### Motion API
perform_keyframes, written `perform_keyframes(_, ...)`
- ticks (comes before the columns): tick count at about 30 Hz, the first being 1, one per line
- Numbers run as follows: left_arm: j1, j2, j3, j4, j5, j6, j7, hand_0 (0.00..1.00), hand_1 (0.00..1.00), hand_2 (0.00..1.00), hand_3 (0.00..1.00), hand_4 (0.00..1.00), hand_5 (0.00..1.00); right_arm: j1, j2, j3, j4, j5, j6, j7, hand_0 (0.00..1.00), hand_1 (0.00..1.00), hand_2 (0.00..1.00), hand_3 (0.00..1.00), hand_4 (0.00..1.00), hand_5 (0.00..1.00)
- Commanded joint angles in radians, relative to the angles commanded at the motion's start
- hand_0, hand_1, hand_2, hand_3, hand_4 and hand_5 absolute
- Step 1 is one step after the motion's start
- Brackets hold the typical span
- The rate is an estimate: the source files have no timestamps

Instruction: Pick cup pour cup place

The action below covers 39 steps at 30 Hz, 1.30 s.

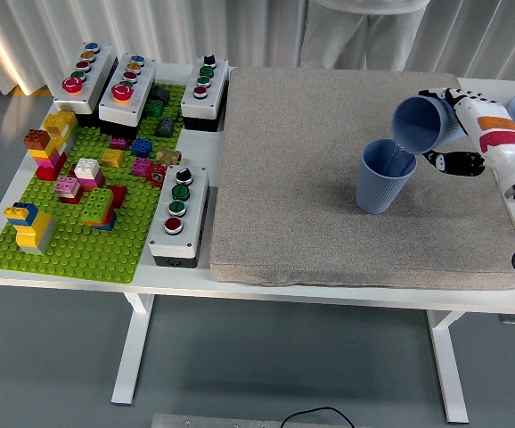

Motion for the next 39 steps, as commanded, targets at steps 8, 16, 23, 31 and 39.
perform_keyframes(8,0.0,0.0,-0.001,0.0,0.001,0.0,0.0,0.732,0.781,0.824,0.679,0.509,0.946,0.002,-0.005,-0.017,-0.003,-0.007,-0.036,-0.004,0.882,0.72,0.569,0.649,0.734,0.122)
perform_keyframes(16,0.0,0.0,-0.004,0.0,0.003,0.0,0.0,0.732,0.781,0.823,0.679,0.51,0.945,0.005,-0.011,-0.034,0.006,-0.02,-0.08,-0.011,0.887,0.719,0.569,0.648,0.733,0.119)
perform_keyframes(23,-0.002,0.0,-0.004,0.0,0.003,0.0,0.0,0.732,0.78,0.824,0.68,0.51,0.944,0.007,-0.013,-0.04,0.0,-0.023,-0.102,-0.017,0.903,0.726,0.571,0.645,0.735,0.109)
perform_keyframes(31,-0.002,0.0,-0.001,0.0,0.0,0.0,0.001,0.732,0.78,0.824,0.68,0.51,0.945,0.009,-0.019,-0.052,0.001,-0.018,-0.123,-0.007,0.905,0.727,0.573,0.646,0.734,0.105)
perform_keyframes(39,-0.004,0.0,-0.001,0.0,0.0,0.0,0.0,0.732,0.78,0.824,0.68,0.511,0.946,0.015,-0.044,-0.083,0.004,-0.02,-0.123,-0.012,0.904,0.726,0.574,0.646,0.733,0.105)
